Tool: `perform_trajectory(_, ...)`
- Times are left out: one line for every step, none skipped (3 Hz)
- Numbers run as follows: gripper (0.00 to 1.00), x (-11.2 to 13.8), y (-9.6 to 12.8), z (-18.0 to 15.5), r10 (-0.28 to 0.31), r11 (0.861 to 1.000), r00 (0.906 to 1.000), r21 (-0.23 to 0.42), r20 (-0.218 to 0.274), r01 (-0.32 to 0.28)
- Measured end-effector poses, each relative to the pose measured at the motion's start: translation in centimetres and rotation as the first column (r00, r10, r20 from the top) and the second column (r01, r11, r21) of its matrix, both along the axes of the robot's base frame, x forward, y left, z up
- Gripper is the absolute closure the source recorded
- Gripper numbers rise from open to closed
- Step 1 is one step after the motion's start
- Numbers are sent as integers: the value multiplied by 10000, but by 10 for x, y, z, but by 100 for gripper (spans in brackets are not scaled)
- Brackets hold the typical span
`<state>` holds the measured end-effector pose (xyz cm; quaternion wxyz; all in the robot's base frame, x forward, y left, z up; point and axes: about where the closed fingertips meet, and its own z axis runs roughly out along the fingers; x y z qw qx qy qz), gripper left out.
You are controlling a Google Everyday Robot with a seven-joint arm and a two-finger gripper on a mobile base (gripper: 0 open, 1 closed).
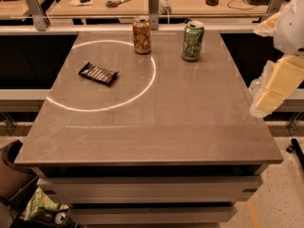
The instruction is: Pick rxbar chocolate
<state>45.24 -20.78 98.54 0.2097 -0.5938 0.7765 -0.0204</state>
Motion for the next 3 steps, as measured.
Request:
perform_trajectory(0, 28, 11, -1, -298, 9867, 9987, 1610, 410, 228)
perform_trajectory(0, 58, 26, 0, -778, 9476, 9921, 3165, 980, 431)
perform_trajectory(0, 84, 45, -17, -1032, 8907, 9838, 4538, 1463, 259)
